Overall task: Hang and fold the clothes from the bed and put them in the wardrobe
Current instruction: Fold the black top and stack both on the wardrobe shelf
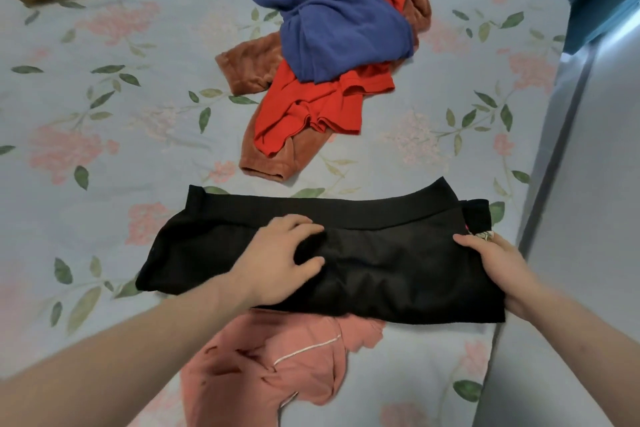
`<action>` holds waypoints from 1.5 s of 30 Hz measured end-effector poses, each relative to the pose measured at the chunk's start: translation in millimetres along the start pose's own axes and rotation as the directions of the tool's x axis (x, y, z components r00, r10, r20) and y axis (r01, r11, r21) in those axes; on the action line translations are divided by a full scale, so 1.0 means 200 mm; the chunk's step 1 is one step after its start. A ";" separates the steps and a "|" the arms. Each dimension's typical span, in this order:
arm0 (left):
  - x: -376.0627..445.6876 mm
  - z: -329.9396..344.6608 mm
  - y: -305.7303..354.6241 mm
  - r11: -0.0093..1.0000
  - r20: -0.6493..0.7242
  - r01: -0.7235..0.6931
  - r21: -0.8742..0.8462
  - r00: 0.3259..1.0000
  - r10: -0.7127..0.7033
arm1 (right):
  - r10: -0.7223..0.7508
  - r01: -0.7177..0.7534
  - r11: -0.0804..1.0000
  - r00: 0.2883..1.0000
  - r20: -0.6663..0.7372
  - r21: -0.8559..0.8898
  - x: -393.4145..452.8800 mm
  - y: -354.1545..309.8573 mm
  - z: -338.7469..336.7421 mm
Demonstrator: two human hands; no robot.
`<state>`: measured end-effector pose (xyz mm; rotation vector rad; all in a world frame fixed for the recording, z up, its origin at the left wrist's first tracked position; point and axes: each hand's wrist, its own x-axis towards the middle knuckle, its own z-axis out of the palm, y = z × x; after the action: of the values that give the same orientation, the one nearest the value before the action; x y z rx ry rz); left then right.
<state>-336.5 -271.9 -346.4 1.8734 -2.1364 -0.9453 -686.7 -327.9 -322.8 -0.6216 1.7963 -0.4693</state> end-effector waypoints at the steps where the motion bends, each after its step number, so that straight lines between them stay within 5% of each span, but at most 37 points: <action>1: -0.03 0.04 0.02 0.999 0.069 -0.007 0.032 0.998 0.004 | 0.013 -0.013 1.000 0.999 0.042 0.000 -0.04 -0.04 0.02; 5: -0.05 0.17 0.05 0.993 0.268 0.042 0.114 0.961 -0.071 | 0.076 -0.073 0.997 0.973 0.217 -0.021 -0.18 -0.18 0.08; 8: -0.04 0.06 0.11 0.947 0.165 0.193 -0.258 0.974 -0.153 | -0.048 0.080 0.986 0.976 0.211 -0.145 -0.31 -0.35 0.21; 11: -0.07 -0.09 0.17 0.662 0.145 0.305 -0.684 0.947 -0.286 | -0.168 0.220 0.950 0.957 0.236 -0.219 -0.45 -0.49 0.40; 14: -0.12 -0.25 0.16 0.405 0.146 0.295 -0.866 0.922 -0.360 | -0.266 0.337 0.901 0.926 0.268 -0.273 -0.57 -0.53 0.65; 18: -0.16 -0.39 0.02 0.020 0.252 0.292 -0.956 0.856 -0.451 | -0.355 0.470 0.835 0.857 0.373 -0.285 -0.67 -0.50 0.99; 23: -0.24 -0.47 -0.19 -0.151 0.341 0.306 -0.940 0.840 -0.423 | -0.313 0.506 0.815 0.795 0.519 -0.284 -0.71 -0.37 1.34; 27: -0.29 -0.44 -0.37 0.023 0.305 0.387 -0.922 0.762 -0.571 | -0.199 0.403 0.896 0.739 0.644 -0.185 -0.68 -0.25 1.45; 30: -0.29 -0.44 -0.44 0.080 0.224 0.369 -0.926 0.706 -0.672 | -0.329 0.468 0.877 0.747 0.578 -0.106 -0.67 -0.24 1.43; 34: -0.29 -0.48 -0.55 0.264 0.079 0.419 -0.869 0.644 -0.761 | -0.674 0.778 0.497 0.625 0.395 -0.383 -0.53 -0.23 1.38; 38: -0.26 -0.44 -0.70 0.298 0.085 0.570 -0.765 0.549 -0.831 | -0.500 0.683 0.277 0.703 0.506 -0.676 -0.43 -0.09 1.45; 40: -0.24 -0.42 -0.69 0.397 -0.060 0.551 -0.734 0.530 -0.846 | -0.464 0.653 0.167 0.714 0.525 -0.739 -0.40 0.00 1.49; 41: -0.26 -0.41 -0.67 0.522 -0.196 0.516 -0.679 0.558 -0.807 | -0.469 0.641 0.135 0.713 0.521 -0.756 -0.38 0.05 1.52; 43: -0.30 -0.35 -0.63 0.844 -0.422 0.369 -0.389 0.743 -0.519 | -0.504 0.621 0.107 0.707 0.496 -0.776 -0.35 0.12 1.56; 45: -0.33 -0.25 -0.65 0.959 -0.293 0.271 -0.087 0.913 -0.284 | -0.557 0.610 0.101 0.689 0.463 -0.786 -0.33 0.17 1.59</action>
<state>-189.0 -230.6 -358.2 2.1767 -1.6920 -0.6857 -372.6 -263.1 -388.2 -2.2306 1.5430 0.1467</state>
